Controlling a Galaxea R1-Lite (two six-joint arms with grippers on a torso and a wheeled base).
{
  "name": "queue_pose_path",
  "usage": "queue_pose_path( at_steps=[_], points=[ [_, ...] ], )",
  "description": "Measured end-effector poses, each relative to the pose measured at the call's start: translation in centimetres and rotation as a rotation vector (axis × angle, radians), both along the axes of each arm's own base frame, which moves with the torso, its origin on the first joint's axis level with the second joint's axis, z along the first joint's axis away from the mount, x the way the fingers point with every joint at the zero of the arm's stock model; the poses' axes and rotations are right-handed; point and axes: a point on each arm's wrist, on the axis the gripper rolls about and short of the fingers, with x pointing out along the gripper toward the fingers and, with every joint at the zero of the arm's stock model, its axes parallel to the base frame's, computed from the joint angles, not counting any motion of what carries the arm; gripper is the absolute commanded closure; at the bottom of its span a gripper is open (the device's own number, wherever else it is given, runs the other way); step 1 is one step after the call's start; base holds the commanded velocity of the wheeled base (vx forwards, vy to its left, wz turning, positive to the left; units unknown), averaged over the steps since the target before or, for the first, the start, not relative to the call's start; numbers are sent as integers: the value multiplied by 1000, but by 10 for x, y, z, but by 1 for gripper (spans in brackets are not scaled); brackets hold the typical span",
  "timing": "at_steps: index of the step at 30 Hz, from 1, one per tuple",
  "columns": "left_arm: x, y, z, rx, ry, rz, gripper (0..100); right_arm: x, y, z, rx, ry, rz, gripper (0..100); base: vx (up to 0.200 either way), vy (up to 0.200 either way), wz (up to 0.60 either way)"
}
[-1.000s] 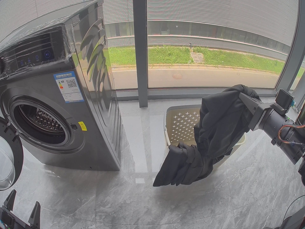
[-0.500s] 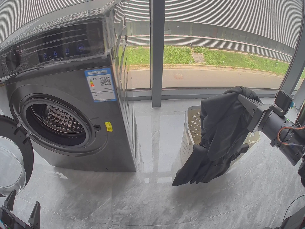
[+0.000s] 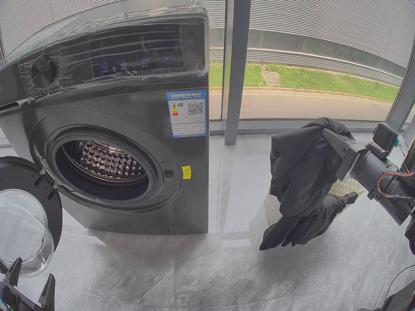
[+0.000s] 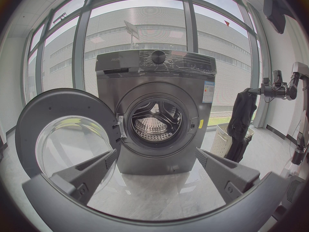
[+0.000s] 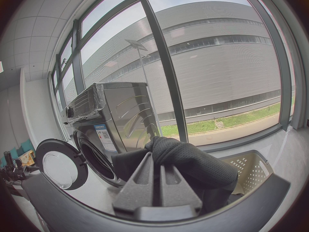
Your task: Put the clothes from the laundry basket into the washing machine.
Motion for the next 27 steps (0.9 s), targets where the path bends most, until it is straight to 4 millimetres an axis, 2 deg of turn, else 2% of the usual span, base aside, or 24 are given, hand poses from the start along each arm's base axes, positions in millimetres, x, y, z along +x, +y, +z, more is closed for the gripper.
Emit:
queue_pose_path(
  at_steps=[4, 13, 25, 27],
  points=[
    [0, 0, 0, 0, 0, -1, 0, 0, 0, 0, -1, 2, 2, 100, 0, 0, 0],
    [0, 0, 0, -2, 1, -1, 0, -1, 0, -1, -2, 3, 5, 100, -200, 0, 0],
    [0, 0, 0, -1, 1, -2, 0, -1, 1, -3, -7, 10, 11, 100, 0, 0, 0],
    [0, 0, 0, -1, 1, -4, 0, -1, 1, -3, -7, 9, 14, 100, 0, 200, 0]
  ],
)
